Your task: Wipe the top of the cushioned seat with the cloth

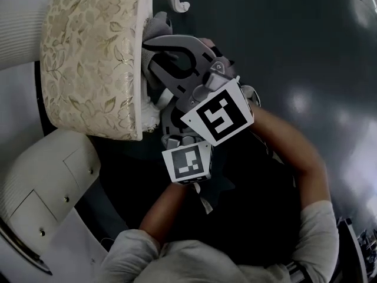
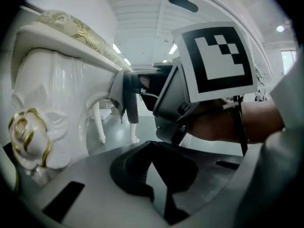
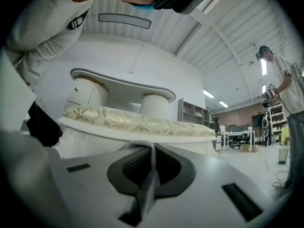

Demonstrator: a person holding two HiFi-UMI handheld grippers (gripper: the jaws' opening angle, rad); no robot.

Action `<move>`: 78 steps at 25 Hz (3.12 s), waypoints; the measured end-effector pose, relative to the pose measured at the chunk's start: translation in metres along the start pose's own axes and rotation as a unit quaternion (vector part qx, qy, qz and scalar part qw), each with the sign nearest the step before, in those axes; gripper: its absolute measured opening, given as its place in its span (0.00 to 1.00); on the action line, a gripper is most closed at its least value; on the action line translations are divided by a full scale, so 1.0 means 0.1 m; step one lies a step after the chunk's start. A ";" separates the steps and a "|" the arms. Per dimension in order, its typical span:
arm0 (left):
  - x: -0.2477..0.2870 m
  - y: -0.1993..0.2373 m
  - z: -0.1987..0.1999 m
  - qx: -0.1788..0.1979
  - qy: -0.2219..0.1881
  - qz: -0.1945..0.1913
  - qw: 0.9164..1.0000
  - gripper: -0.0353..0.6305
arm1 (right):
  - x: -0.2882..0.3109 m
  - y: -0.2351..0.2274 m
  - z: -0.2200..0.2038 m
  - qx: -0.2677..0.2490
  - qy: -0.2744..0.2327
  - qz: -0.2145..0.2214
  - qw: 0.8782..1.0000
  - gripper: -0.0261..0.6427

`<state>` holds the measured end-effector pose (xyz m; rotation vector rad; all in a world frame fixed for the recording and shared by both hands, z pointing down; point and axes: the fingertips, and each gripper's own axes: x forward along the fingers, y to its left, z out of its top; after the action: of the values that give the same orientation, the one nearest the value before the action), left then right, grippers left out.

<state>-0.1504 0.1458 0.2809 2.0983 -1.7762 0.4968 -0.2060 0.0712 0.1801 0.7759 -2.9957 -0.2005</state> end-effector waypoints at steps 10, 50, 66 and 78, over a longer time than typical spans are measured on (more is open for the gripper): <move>0.24 0.03 0.08 -0.015 0.015 0.020 1.000 0.07 | 0.10 -0.37 -0.05 0.054 -0.024 -0.008 0.998 0.06; 1.33 0.40 0.17 -0.027 0.024 0.106 0.994 0.07 | 0.49 -1.54 -0.15 0.048 -0.077 -0.072 0.993 0.06; 1.48 0.56 0.14 -0.040 0.020 0.122 0.992 0.07 | 0.50 -1.60 -0.44 0.064 -0.079 -0.073 0.992 0.06; 1.52 0.58 0.12 -0.035 0.019 0.129 0.991 0.07 | 0.48 -1.59 -0.59 0.076 -0.060 -0.071 0.993 0.06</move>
<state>-0.1839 -0.0006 0.3446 1.8090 -2.0237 0.5305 -0.1679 -0.0966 0.2175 1.0291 -3.0970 -0.0233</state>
